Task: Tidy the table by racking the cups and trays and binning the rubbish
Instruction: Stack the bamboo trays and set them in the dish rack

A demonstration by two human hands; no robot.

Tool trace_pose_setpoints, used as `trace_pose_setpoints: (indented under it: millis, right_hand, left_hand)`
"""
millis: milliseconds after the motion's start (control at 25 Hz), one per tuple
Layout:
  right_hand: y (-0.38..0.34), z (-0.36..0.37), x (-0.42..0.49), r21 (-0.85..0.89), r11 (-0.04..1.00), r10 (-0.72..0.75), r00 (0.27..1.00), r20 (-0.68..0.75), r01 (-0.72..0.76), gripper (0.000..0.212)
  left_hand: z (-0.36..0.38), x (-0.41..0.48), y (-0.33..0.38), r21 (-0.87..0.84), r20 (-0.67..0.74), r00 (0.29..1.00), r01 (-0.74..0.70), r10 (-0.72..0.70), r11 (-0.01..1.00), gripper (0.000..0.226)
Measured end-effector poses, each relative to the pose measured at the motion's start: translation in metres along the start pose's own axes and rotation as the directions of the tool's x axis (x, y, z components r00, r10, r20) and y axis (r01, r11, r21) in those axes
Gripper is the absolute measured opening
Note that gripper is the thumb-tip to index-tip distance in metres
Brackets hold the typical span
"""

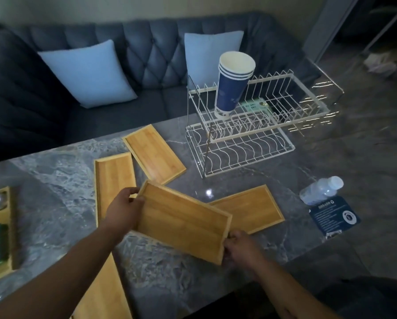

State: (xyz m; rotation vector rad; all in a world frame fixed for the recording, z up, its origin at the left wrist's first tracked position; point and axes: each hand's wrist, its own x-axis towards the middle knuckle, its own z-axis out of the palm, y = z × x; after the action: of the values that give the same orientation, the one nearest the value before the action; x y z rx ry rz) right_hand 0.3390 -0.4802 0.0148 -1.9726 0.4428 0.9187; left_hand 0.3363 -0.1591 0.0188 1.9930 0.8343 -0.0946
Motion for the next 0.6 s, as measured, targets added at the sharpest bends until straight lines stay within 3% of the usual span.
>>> trace_pose_setpoints:
  millis: [120,240,400,600]
  right_hand:
    - [-0.018,-0.044,0.018,-0.218,0.973,-0.119,0.976,-0.180,0.078,0.002]
    - [-0.018,-0.094,0.045,-0.380,0.922,-0.175,0.951,-0.255,0.068,0.014]
    - [-0.011,-0.149,0.071,-0.534,0.845,-0.182,0.959,-0.218,0.039,0.025]
    - [-0.002,-0.191,0.102,-0.679,0.731,-0.251,0.950,-0.183,0.062,0.026]
  left_hand:
    - [0.029,-0.015,0.009,-0.132,0.023,0.992,0.123,-0.120,0.984,0.015]
    - [0.068,-0.026,0.019,-0.029,0.075,0.988,0.137,-0.134,0.990,0.008]
    - [0.121,-0.038,0.024,0.042,0.185,0.961,0.201,-0.205,0.979,0.013]
    - [0.178,-0.045,0.032,0.157,0.132,0.962,0.219,-0.241,0.963,0.006]
